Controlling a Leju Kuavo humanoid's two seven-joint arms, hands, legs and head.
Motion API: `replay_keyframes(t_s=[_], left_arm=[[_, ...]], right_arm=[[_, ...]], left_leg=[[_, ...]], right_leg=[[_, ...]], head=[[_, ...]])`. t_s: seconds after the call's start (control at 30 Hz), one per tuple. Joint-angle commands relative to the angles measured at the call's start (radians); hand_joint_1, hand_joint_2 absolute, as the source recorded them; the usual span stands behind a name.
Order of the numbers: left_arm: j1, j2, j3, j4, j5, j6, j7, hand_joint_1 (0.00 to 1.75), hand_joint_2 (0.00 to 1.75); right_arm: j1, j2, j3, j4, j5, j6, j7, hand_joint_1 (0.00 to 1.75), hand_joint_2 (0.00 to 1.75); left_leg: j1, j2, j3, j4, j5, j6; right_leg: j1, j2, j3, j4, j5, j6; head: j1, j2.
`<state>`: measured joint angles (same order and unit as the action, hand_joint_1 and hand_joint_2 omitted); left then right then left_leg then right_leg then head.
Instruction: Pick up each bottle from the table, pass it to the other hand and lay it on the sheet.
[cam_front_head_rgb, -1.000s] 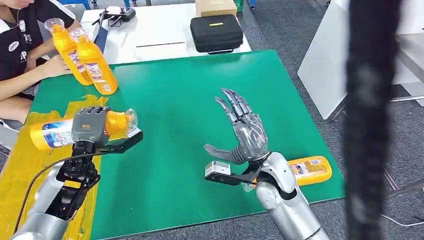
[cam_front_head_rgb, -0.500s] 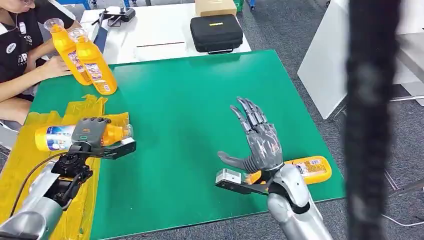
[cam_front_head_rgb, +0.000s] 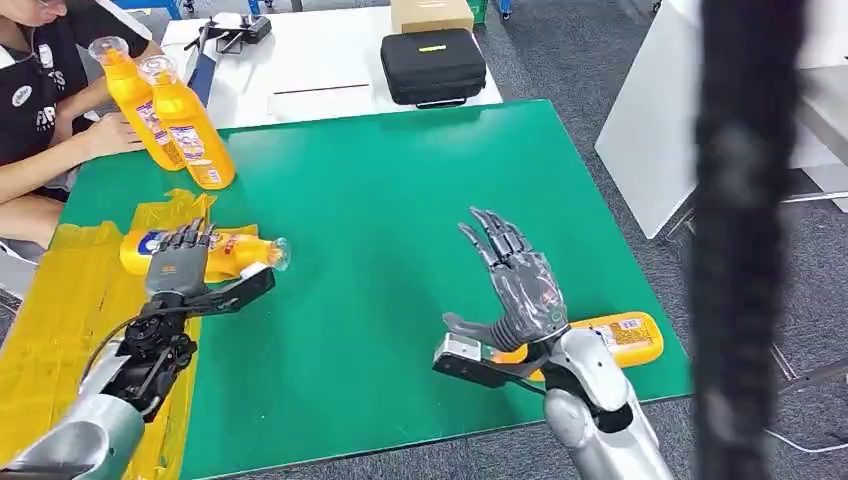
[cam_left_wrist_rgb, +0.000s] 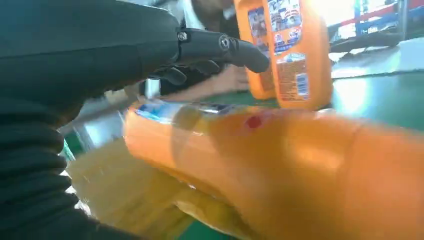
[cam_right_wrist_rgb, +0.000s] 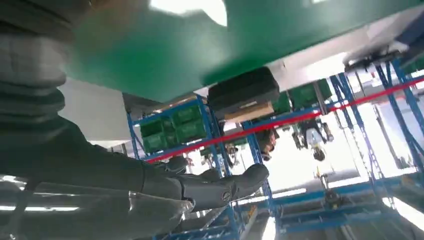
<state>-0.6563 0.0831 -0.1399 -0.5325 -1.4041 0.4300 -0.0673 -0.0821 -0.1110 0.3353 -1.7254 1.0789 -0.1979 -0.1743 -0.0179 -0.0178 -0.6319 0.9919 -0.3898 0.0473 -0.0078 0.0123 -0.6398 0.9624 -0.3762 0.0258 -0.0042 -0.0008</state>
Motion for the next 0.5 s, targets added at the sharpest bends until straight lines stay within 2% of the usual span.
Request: replay_keyframes(t_s=[0.03,0.07,0.17,0.23,0.27,0.3,0.37,0.5], left_arm=[[0.022,-0.083,0.18,-0.052,0.188,-0.014,-0.172,0.0,0.0],[0.044,-0.097,0.2,-0.114,0.262,-0.024,-0.237,0.0,1.75],[0.098,-0.111,0.192,-0.259,0.412,-0.094,-0.324,0.0,1.75],[0.109,-0.111,0.183,-0.287,0.418,-0.1,-0.317,0.0,1.75],[0.14,-0.124,0.189,-0.361,0.547,-0.16,-0.39,0.0,1.75],[0.163,-0.125,0.176,-0.411,0.59,-0.183,-0.402,0.0,1.75],[0.208,-0.127,0.147,-0.502,0.688,-0.259,-0.398,0.0,1.75],[0.242,-0.125,0.104,-0.555,0.703,-0.266,-0.386,0.0,1.75]], right_arm=[[-0.042,-0.046,-0.004,0.077,0.008,0.133,0.002,0.0,1.75],[-0.041,-0.064,-0.013,0.078,-0.005,0.162,-0.012,0.0,1.75],[-0.029,-0.114,-0.051,0.066,0.008,0.214,-0.014,0.0,1.75],[-0.021,-0.124,-0.065,0.061,0.002,0.218,-0.024,0.0,1.75],[-0.003,-0.17,-0.072,0.049,0.006,0.271,-0.035,0.0,1.75],[0.02,-0.206,-0.087,0.038,0.007,0.29,-0.053,0.0,1.75],[0.077,-0.262,-0.163,0.035,-0.035,0.359,-0.093,0.0,1.75],[0.115,-0.295,-0.259,0.045,-0.052,0.385,-0.116,0.0,1.75]], left_leg=[[0.001,0.0,0.006,0.0,-0.003,-0.003],[0.001,0.0,0.003,0.0,-0.002,-0.002],[0.001,0.0,0.007,0.002,-0.004,-0.003],[0.001,0.0,0.005,0.002,-0.004,-0.003],[0.001,0.0,0.007,0.002,-0.005,-0.004],[0.0,-0.002,0.005,0.001,-0.003,-0.002],[0.0,-0.004,0.003,0.001,-0.003,-0.002],[-0.001,-0.006,0.003,0.0,-0.003,-0.001]], right_leg=[[0.001,-0.002,0.007,-0.001,-0.003,0.0],[0.001,-0.001,0.004,-0.001,-0.001,0.0],[0.001,-0.002,0.008,0.0,-0.004,0.0],[0.001,-0.002,0.006,0.0,-0.003,0.0],[0.001,-0.002,0.008,0.001,-0.005,0.0],[0.0,-0.003,0.006,0.0,-0.004,0.0],[0.0,-0.004,0.005,-0.001,-0.003,0.0],[-0.001,-0.006,0.005,-0.001,-0.003,0.001]], head=[[0.0,0.0],[0.0,0.0],[0.0,0.0],[0.0,0.0],[0.0,0.0],[0.0,0.0],[0.0,0.0],[0.0,0.0]])
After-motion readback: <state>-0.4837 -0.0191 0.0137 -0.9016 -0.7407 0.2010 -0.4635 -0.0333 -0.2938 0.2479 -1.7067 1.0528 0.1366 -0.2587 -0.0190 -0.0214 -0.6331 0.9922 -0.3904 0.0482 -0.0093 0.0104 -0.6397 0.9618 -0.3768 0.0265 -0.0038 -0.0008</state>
